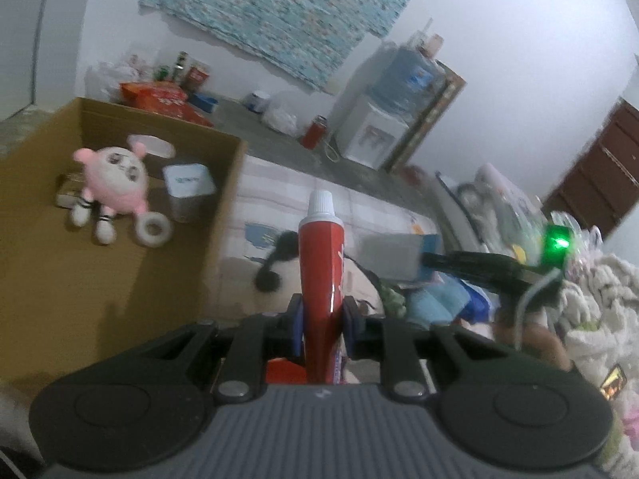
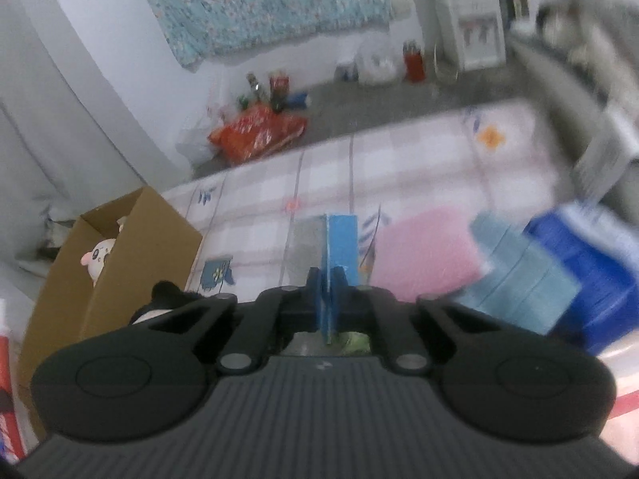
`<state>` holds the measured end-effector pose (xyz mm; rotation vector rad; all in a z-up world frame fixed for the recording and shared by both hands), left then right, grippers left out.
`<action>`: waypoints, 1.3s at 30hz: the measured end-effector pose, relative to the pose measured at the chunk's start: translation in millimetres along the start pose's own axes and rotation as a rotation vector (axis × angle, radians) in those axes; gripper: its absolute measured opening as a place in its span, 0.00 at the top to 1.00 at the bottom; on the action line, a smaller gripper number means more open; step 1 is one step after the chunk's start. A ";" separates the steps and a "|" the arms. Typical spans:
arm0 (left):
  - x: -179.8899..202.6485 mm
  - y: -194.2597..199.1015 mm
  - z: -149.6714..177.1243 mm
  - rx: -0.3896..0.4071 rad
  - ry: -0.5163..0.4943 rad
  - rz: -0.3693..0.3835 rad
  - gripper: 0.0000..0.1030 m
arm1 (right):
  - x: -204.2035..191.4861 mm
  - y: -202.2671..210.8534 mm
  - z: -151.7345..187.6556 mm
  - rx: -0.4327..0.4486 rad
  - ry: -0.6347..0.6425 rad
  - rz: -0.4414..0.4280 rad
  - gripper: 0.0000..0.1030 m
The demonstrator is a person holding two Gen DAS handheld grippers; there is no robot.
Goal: Organize soft objects
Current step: 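Grasp the blue-white medicine box with the right tool while the left tool carries the toothpaste, then carry the toothpaste and medicine box over the cardboard box with both tools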
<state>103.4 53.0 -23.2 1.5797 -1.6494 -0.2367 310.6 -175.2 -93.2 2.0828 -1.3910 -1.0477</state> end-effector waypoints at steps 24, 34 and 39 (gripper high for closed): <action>-165.6 27.9 -55.9 -0.056 0.118 -0.352 0.80 | -188.7 142.9 -47.7 0.164 0.251 -0.288 0.98; -221.7 -43.4 -88.9 -0.267 -0.077 -0.507 0.80 | -309.8 77.7 -45.6 0.000 0.292 -0.496 0.98; -241.1 -84.5 -96.0 -0.362 -0.142 -0.530 0.80 | -341.0 39.7 -31.0 -0.071 0.290 -0.524 0.98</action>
Point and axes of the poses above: each gripper's, at about its wrist camera, not at the fingertips, and y roughly against the way its jaws point, x to its right, z to its underside, the point moved 6 cm from there along -y, roughly the way its jaws point, and after that the axes turned 1 degree about x, right-handed, at the moved point
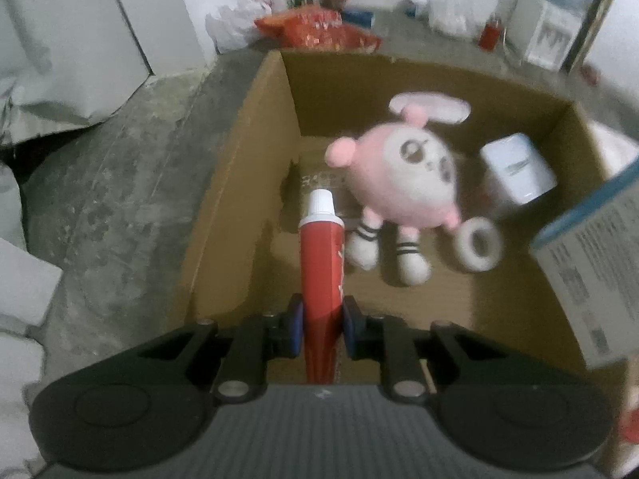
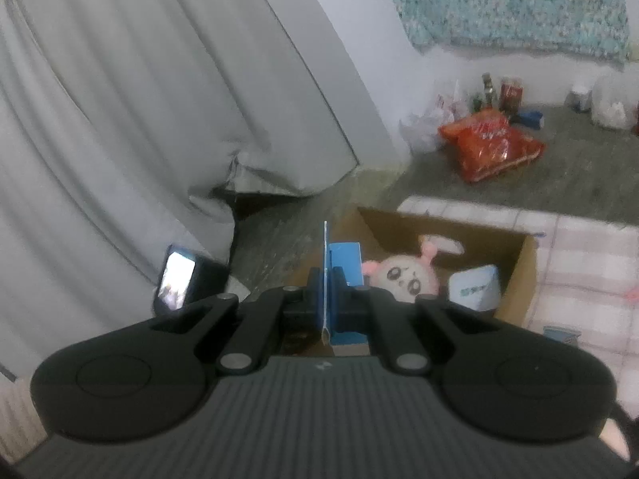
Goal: Organize soft objects
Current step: 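Carry the toothpaste and medicine box over the cardboard box with both tools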
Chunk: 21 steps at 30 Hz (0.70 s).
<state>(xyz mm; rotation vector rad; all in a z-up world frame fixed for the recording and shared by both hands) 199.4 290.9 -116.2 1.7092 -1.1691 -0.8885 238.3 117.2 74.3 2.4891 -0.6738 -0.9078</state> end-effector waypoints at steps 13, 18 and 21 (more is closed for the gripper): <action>4.8 -47.8 -15.3 -0.021 -0.125 -0.172 0.76 | 39.1 -44.9 11.5 -0.076 -0.057 -0.012 0.98; 2.7 -27.6 -16.6 0.032 -0.115 -0.167 0.72 | 43.1 -44.4 13.6 -0.084 -0.066 -0.004 0.98; -0.9 -10.3 -13.1 0.053 -0.086 -0.152 0.71 | 40.7 -43.3 14.1 -0.084 -0.064 -0.002 0.98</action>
Point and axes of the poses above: each gripper's, at about its wrist camera, not at the fingertips, and y roughly against the way its jaws point, x to its right, z to its underside, the point moved 6 cm from there along -y, roughly the way its jaws point, and after that the axes turned 1 degree about x, right-handed, at the moved point
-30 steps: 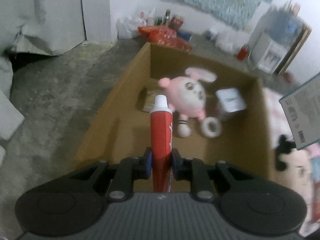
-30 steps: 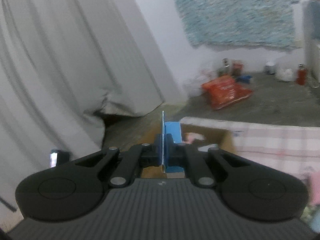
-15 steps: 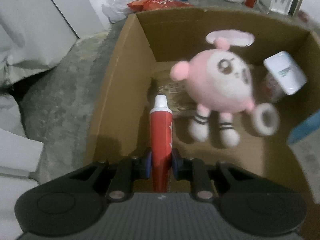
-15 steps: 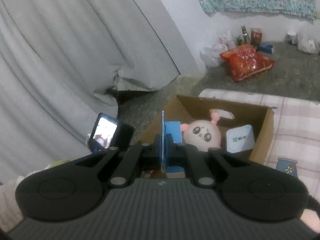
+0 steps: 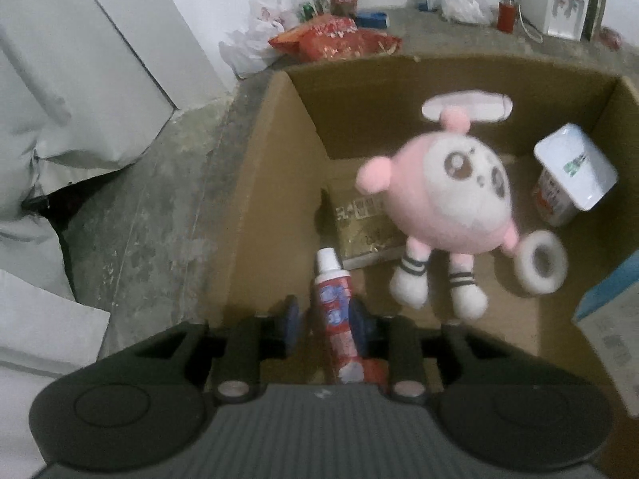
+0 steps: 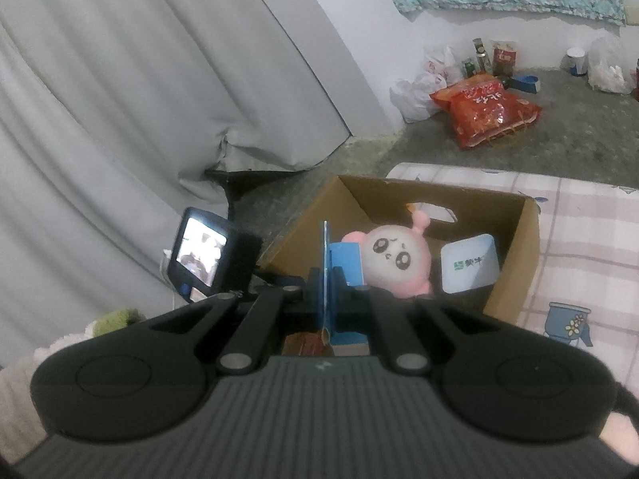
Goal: Organize soft objects
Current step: 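Carry the toothpaste and medicine box over the cardboard box with both tools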
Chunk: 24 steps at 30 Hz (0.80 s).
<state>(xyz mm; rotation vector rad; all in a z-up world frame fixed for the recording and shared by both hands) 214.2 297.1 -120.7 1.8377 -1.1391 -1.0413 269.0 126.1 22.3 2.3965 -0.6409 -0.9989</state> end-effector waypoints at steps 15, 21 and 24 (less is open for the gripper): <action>-57.5 121.5 52.5 0.214 0.273 0.107 0.21 | -26.0 -62.2 5.7 -0.174 0.012 0.005 0.98; -74.4 122.7 60.2 0.236 0.314 0.105 0.21 | -21.5 -135.7 21.7 -0.306 0.009 0.066 0.98; -79.0 119.7 64.4 0.242 0.323 0.112 0.21 | -15.3 -163.7 23.9 -0.325 -0.019 0.073 0.98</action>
Point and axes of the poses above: each gripper's, at about its wrist camera, not at the fingertips, and y roughly against the way its jaws point, x to its right, z to its underside, the point moved 6 cm from there along -y, roughly the way its jaws point, and after that the axes turned 1 degree about x, right-handed, at the moved point
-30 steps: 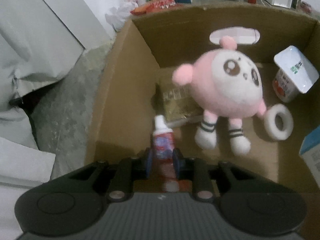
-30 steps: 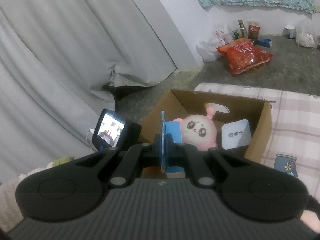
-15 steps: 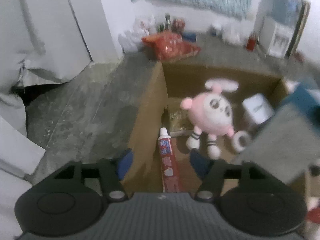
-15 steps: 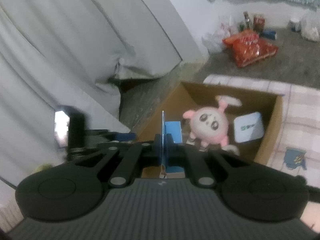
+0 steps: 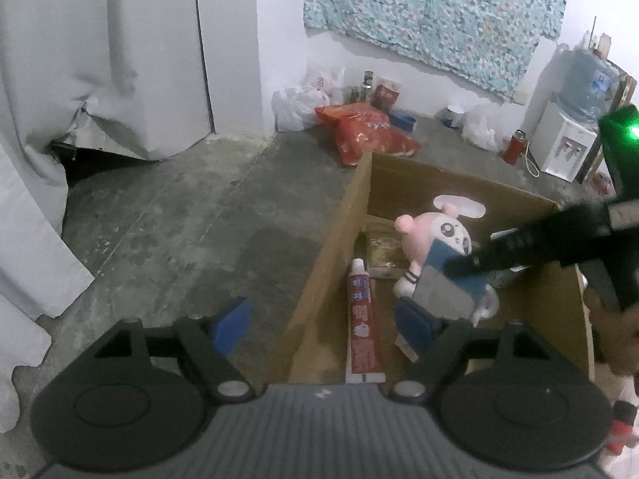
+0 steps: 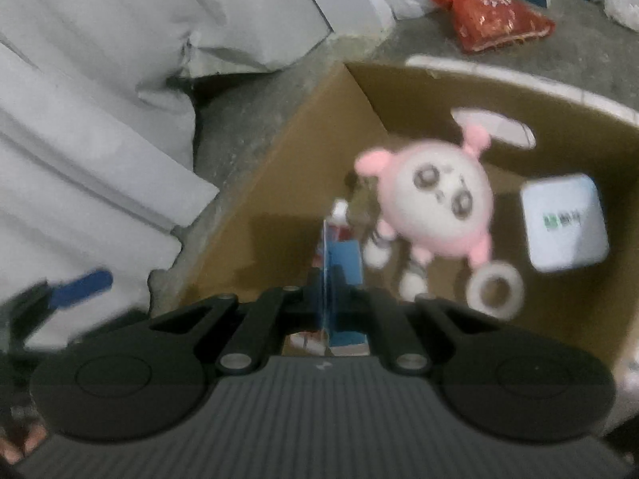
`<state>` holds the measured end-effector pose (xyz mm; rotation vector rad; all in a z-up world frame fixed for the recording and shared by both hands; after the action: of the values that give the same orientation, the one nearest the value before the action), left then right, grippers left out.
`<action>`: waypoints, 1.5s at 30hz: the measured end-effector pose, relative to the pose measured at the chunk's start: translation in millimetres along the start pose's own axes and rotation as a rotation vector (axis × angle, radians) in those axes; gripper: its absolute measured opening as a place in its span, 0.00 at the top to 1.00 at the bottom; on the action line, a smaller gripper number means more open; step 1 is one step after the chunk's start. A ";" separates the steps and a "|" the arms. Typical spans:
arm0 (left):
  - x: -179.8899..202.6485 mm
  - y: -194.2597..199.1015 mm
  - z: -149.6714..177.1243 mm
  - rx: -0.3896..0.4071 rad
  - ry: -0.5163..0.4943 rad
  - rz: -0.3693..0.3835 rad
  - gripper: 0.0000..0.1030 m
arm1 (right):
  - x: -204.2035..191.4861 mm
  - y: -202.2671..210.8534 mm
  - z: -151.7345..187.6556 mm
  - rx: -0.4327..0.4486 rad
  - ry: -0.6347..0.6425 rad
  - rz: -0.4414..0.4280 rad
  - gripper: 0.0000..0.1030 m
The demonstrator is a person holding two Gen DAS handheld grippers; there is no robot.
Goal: Organize soft objects
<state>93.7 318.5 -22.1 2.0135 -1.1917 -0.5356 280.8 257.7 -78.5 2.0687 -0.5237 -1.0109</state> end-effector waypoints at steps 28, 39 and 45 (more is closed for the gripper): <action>-25.8 -4.5 13.9 0.017 0.095 0.043 0.21 | 12.3 -34.6 6.3 -0.079 -0.039 0.127 0.39; -21.4 -2.6 17.7 0.015 0.098 0.050 0.21 | 11.5 -38.8 -14.5 0.034 0.062 0.187 0.46; -24.7 4.4 16.5 0.041 0.121 0.064 0.21 | 1.2 -6.7 -5.9 -0.016 0.000 0.081 0.60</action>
<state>68.3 332.5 -29.7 2.0047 -1.1977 -0.3549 286.4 263.8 -82.0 2.0169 -0.5926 -0.9656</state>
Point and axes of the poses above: each gripper's, at about its wrist camera, not at the fingertips, and y roughly against the way its jaws point, x to its right, z to its underside, the point moved 6 cm from there along -y, roughly the way its jaws point, and after that the axes turned 1 degree about x, right-handed, at the moved point
